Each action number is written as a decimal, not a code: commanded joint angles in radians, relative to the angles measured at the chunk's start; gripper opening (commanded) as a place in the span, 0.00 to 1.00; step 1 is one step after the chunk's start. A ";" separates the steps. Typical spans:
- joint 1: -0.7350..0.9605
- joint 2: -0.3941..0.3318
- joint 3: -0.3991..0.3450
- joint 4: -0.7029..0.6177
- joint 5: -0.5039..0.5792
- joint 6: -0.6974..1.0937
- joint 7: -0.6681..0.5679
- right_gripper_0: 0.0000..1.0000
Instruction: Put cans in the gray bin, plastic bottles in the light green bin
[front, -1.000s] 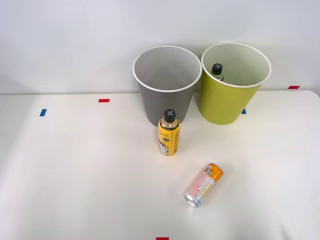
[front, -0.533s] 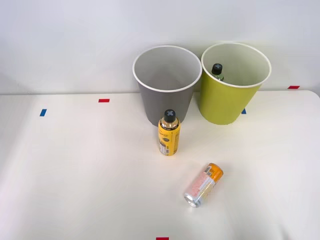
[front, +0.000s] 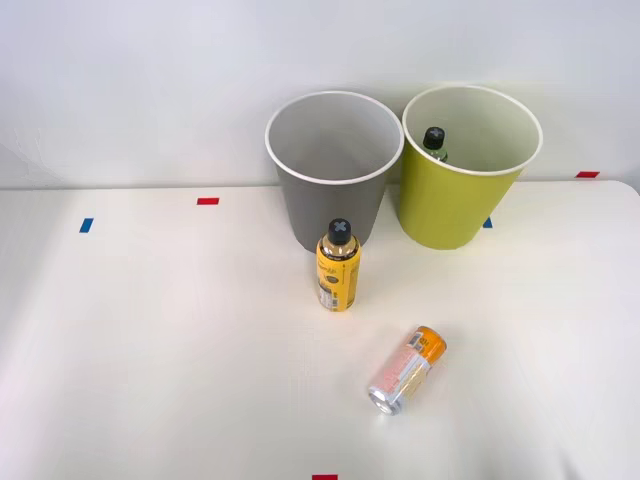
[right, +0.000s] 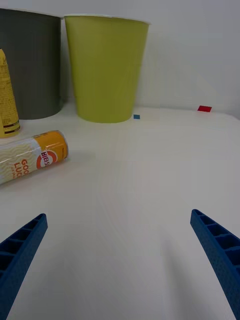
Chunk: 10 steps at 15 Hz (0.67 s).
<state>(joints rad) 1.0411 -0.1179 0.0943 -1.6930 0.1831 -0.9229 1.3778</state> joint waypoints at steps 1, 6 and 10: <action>-0.006 -0.037 0.058 -0.037 -0.068 0.003 0.024 1.00; -0.003 -0.054 0.159 -0.260 -0.269 0.354 0.055 1.00; -0.006 -0.069 0.196 -0.373 -0.465 0.572 0.058 1.00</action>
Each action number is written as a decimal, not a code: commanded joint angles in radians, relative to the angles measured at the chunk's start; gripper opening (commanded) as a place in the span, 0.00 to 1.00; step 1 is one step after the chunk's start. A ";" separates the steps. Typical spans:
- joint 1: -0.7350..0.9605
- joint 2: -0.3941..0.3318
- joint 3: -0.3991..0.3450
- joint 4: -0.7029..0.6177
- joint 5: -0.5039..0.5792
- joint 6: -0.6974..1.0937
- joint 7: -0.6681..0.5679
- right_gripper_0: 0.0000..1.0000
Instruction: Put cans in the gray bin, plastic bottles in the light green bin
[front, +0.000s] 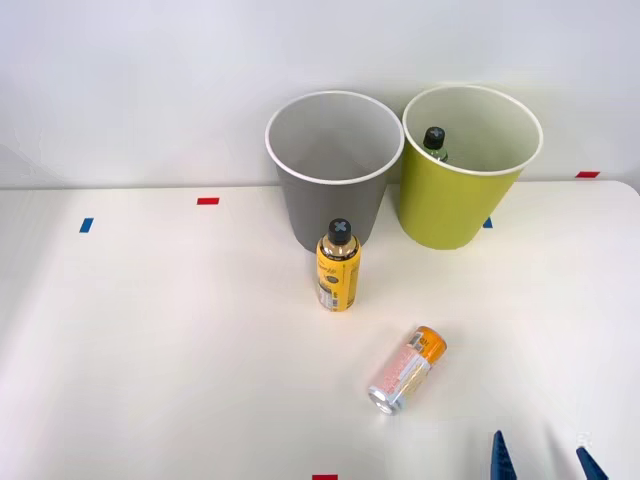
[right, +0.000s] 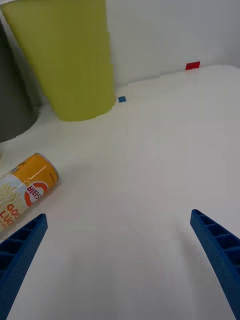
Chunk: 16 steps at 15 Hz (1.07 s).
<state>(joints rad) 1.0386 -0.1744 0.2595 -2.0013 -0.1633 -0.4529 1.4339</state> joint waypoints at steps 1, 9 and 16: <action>-0.006 -0.022 0.040 -0.091 -0.168 0.138 0.003 1.00; -0.132 -0.010 -0.025 -0.326 -0.291 0.674 -0.020 1.00; -0.238 0.072 -0.039 -0.597 -0.056 1.321 -0.466 1.00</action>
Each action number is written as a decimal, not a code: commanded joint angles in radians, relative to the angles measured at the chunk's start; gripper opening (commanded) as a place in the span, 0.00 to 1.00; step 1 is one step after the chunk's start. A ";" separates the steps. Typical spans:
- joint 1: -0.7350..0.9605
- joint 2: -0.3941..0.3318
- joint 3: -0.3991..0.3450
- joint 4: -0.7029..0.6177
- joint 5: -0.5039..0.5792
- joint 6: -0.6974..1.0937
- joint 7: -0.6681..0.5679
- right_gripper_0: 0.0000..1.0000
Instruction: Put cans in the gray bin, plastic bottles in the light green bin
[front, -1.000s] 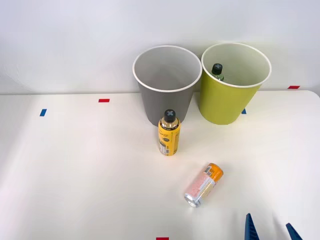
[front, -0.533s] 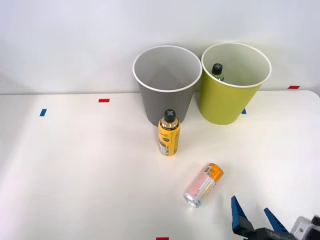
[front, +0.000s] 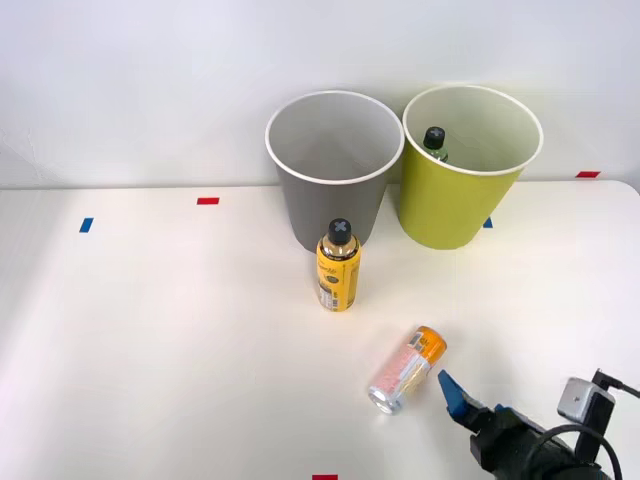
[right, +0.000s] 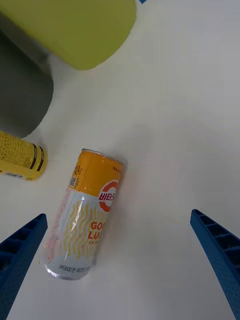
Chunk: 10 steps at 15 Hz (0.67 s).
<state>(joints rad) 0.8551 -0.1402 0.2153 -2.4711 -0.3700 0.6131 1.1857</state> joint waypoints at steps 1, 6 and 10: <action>-0.082 0.039 0.015 -0.135 0.168 0.310 -0.291 1.00; -0.255 0.028 0.026 -0.134 0.174 0.507 -0.523 1.00; -0.390 -0.004 0.030 -0.134 0.181 0.725 -0.511 1.00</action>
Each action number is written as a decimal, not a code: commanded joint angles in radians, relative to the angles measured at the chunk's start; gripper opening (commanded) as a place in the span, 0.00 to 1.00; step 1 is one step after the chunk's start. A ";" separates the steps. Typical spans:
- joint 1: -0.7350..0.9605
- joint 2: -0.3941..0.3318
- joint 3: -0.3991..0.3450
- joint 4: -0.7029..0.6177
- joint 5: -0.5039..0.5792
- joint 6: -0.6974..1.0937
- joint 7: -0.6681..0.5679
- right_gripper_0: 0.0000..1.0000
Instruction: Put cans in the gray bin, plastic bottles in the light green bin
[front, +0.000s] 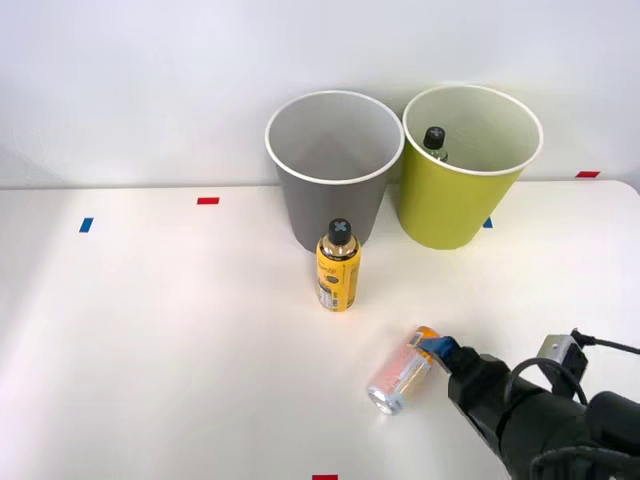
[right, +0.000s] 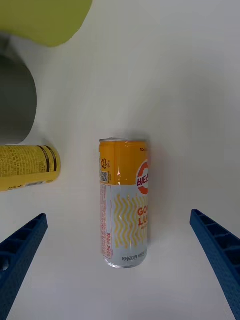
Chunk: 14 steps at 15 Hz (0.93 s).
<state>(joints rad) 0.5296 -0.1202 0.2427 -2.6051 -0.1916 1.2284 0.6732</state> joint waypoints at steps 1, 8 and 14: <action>-0.080 -0.044 0.006 0.000 0.003 0.138 -0.003 1.00; -0.309 -0.082 0.009 0.180 0.008 0.250 -0.095 1.00; -0.424 -0.070 0.007 0.293 -0.005 0.275 -0.172 1.00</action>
<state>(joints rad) 0.1214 -0.1915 0.2503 -2.3293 -0.1977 1.5038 0.5037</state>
